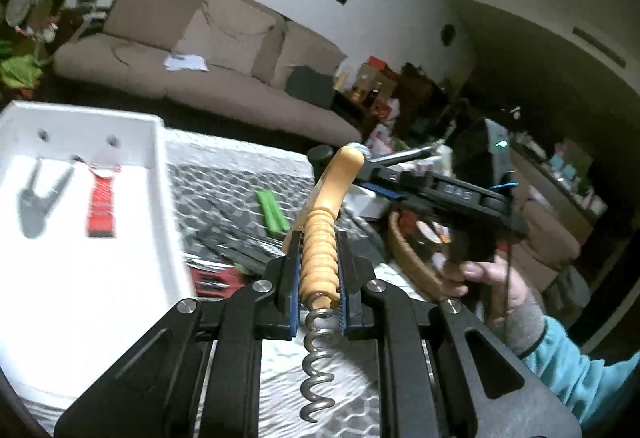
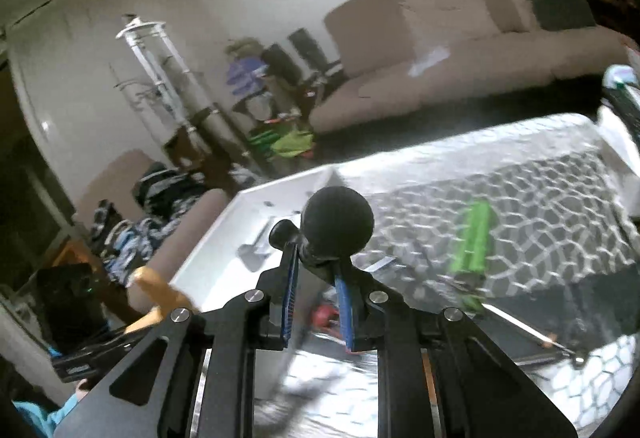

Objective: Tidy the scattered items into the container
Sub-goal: 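Carry the wooden corkscrew over the box with the left tool while the right tool drops the T-handle tool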

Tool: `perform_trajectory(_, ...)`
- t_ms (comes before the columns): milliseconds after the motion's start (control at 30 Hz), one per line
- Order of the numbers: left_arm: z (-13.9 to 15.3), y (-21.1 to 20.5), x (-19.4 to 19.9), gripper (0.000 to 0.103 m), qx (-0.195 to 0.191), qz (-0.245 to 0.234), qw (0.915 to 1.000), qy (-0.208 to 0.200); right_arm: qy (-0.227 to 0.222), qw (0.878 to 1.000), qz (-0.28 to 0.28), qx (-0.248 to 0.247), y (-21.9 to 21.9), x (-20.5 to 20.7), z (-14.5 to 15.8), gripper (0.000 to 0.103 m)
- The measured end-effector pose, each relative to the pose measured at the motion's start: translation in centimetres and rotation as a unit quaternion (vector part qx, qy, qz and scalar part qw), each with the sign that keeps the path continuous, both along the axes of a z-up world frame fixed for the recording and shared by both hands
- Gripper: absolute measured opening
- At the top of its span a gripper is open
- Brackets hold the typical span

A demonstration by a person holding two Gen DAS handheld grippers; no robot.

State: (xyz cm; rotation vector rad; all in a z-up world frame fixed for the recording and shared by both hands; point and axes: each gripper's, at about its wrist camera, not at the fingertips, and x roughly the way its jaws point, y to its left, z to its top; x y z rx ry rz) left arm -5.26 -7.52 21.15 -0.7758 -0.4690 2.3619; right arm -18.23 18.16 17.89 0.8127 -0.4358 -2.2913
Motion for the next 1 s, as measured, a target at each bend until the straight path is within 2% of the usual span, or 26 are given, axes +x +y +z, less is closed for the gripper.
perform_trajectory(133, 2.0, -4.7, 0.4, 0.013, -0.012, 0.04, 0.9991, -0.003, -0.002, 0.999, 0.043, -0.006, -4.9, -0.1, 1.8, 0.018)
perform_trajectory(300, 2.7, -11.8, 0.0, 0.013, -0.037, 0.103, 0.9937, -0.022, -0.022, 0.995, 0.096, -0.001, -11.5, -0.6, 1.9, 0.018)
perform_trajectory(533, 0.7, -18.2, -1.0, 0.013, -0.061, 0.16, 0.9839, -0.053, -0.107, 0.984, 0.145, 0.003, -20.3, -3.1, -3.0, 0.018)
perform_trajectory(733, -1.8, -21.1, -2.7, 0.013, -0.045, 0.175, 0.9812, -0.07, -0.172, 0.968, 0.169, 0.069, -27.0, -5.8, -7.9, 0.017)
perform_trajectory(933, -3.0, -22.8, -3.8, 0.013, -0.031, 0.169, 0.9828, -0.067, -0.206, 0.952, 0.176, 0.141, -30.7, -9.2, -11.2, 0.017)
perform_trajectory(1000, -3.1, -23.1, -4.1, 0.013, -0.027, 0.166, 0.9836, -0.065, -0.218, 0.946, 0.179, 0.158, -31.7, -10.5, -12.1, 0.014)
